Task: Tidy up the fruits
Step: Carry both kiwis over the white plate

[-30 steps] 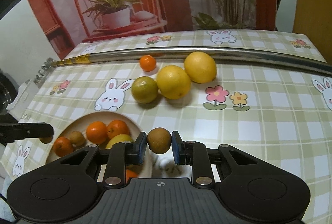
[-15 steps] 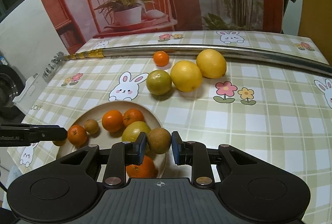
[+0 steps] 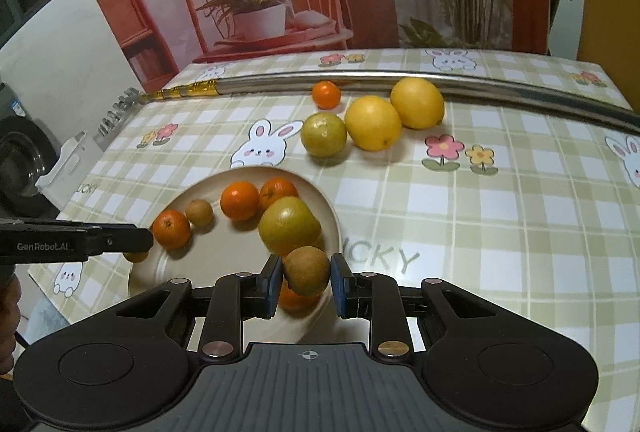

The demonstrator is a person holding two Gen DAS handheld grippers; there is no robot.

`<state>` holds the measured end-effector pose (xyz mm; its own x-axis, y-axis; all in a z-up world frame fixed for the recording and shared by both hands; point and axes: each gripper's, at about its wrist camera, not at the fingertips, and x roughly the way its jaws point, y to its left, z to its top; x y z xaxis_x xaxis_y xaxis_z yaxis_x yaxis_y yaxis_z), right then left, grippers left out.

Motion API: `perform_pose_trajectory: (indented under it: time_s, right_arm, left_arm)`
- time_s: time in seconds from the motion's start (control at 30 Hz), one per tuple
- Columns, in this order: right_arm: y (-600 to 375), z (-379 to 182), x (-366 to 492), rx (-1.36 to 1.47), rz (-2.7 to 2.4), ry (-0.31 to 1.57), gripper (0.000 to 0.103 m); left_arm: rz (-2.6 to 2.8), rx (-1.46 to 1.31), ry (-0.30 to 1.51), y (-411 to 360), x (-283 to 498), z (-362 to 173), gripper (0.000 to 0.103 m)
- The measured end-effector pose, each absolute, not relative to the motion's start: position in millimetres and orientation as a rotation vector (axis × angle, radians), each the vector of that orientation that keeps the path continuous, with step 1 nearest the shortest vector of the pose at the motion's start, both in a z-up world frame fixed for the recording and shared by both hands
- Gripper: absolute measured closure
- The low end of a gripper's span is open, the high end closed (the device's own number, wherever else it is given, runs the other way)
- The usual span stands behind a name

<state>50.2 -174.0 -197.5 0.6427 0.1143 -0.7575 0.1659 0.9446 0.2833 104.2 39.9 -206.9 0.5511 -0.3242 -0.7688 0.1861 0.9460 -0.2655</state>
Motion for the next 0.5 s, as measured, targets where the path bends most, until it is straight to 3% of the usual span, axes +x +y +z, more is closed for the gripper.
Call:
perform_pose_trajectory:
  time_s: [0.5]
  right_arm:
    - [-140,-206,54,0.270,0.076,0.969,0.079]
  left_arm:
    - [-0.305,-0.117,0.948,40,103,-218,0.077]
